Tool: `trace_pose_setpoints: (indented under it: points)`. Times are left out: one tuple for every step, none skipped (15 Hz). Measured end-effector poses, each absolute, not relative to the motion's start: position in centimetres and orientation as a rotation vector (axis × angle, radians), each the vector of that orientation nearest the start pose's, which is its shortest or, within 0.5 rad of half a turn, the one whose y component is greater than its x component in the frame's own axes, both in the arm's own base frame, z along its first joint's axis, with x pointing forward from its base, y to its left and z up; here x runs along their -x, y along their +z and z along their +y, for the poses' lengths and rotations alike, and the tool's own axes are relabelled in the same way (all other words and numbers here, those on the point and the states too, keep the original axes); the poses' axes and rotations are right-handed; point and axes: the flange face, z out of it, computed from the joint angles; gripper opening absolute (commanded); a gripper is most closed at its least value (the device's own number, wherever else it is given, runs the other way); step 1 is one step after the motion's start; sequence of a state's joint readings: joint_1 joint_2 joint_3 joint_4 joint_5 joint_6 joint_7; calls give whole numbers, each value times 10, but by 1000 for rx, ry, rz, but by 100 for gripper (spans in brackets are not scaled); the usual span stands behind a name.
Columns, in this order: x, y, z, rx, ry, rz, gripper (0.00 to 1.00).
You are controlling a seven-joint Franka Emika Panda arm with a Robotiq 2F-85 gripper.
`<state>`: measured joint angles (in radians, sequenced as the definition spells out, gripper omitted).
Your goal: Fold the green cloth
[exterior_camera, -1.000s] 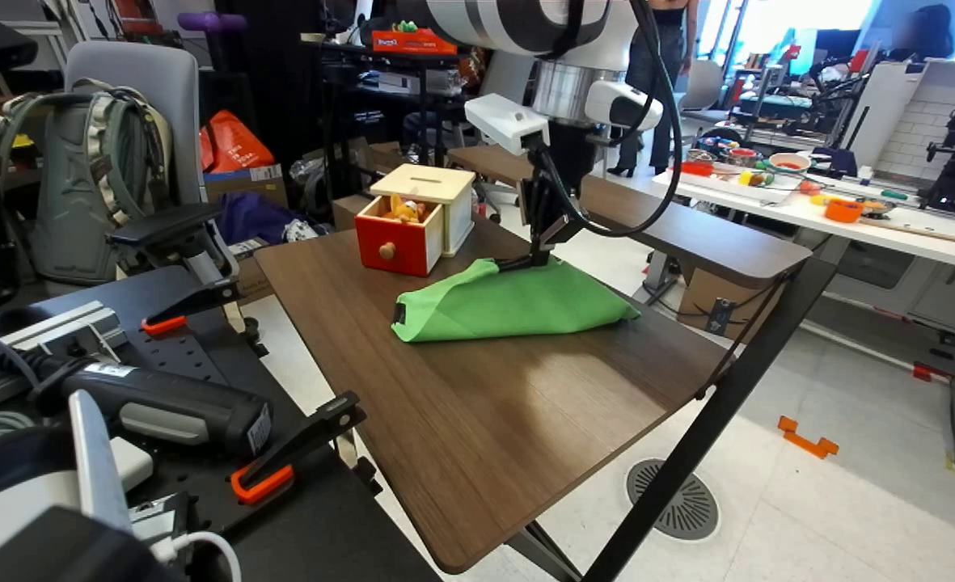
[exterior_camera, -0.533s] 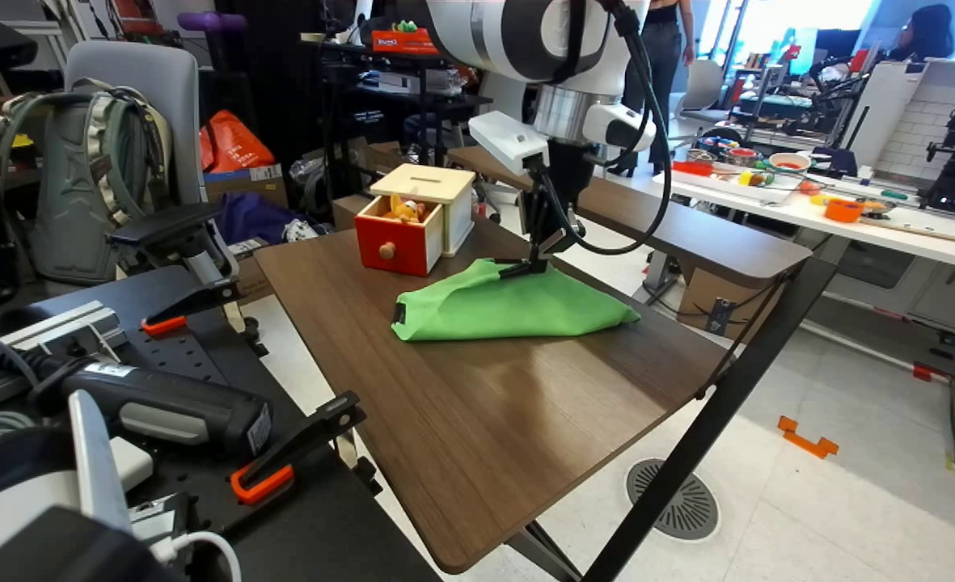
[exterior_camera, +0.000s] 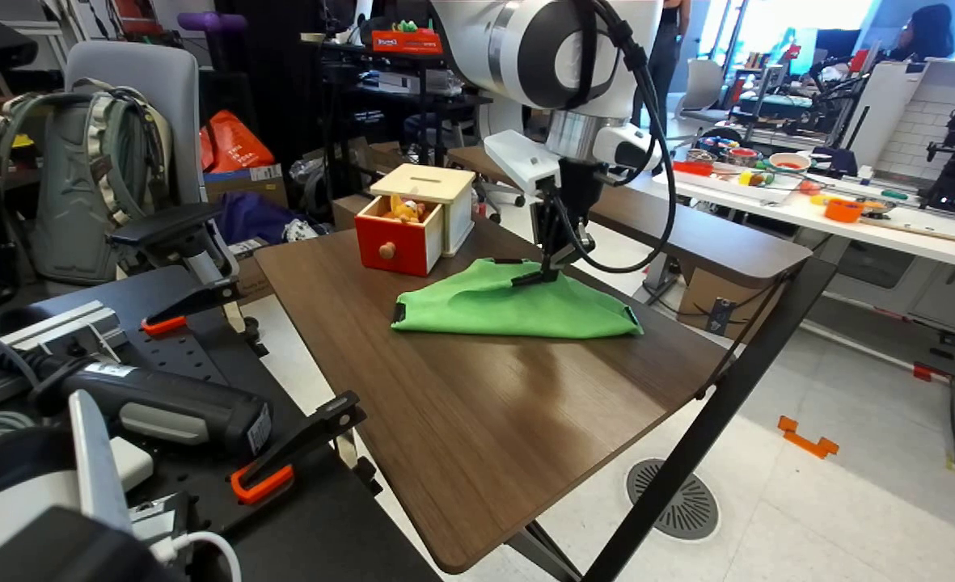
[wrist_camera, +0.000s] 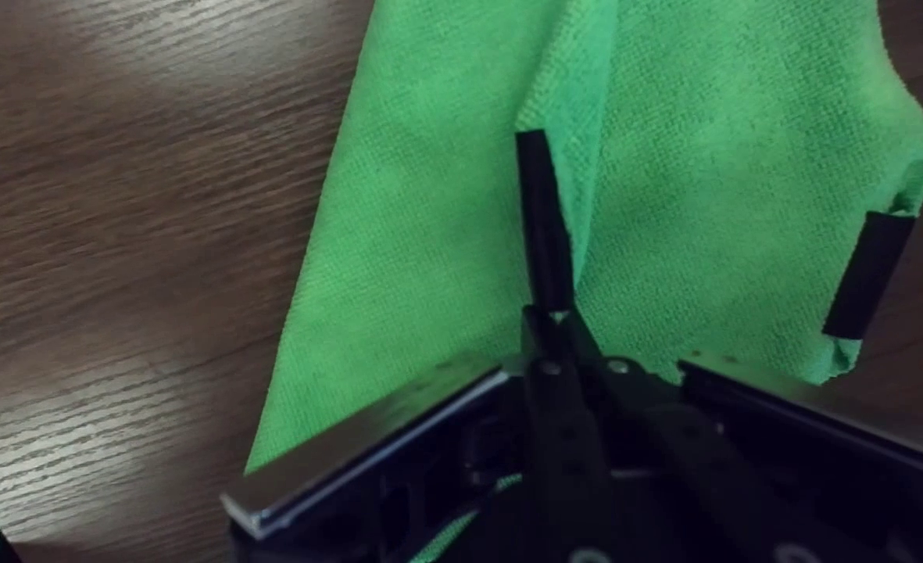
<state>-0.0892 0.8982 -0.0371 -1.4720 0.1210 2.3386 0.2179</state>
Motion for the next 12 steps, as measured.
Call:
trace_pose_setpoints:
  points:
    - [-707, 135, -84, 3020, 51, 640, 0]
    - [-708, 132, -85, 3021, 50, 642, 0]
    - [-709, 128, -86, 3022, 52, 644, 0]
    - [-709, 125, -87, 3024, 54, 647, 0]
    - [-709, 122, -89, 3026, 56, 649, 0]
    - [-710, 119, -90, 3028, 58, 652, 0]
    - [-710, 116, -91, 3029, 60, 654, 0]
    - [-711, 114, -91, 3029, 60, 656, 0]
    - [-711, 112, -92, 3029, 60, 659, 0]
    - [-712, 111, -92, 3029, 59, 663, 0]
    - [-713, 110, -92, 3029, 58, 665, 1]
    - [-713, 110, -92, 3028, 56, 667, 2]
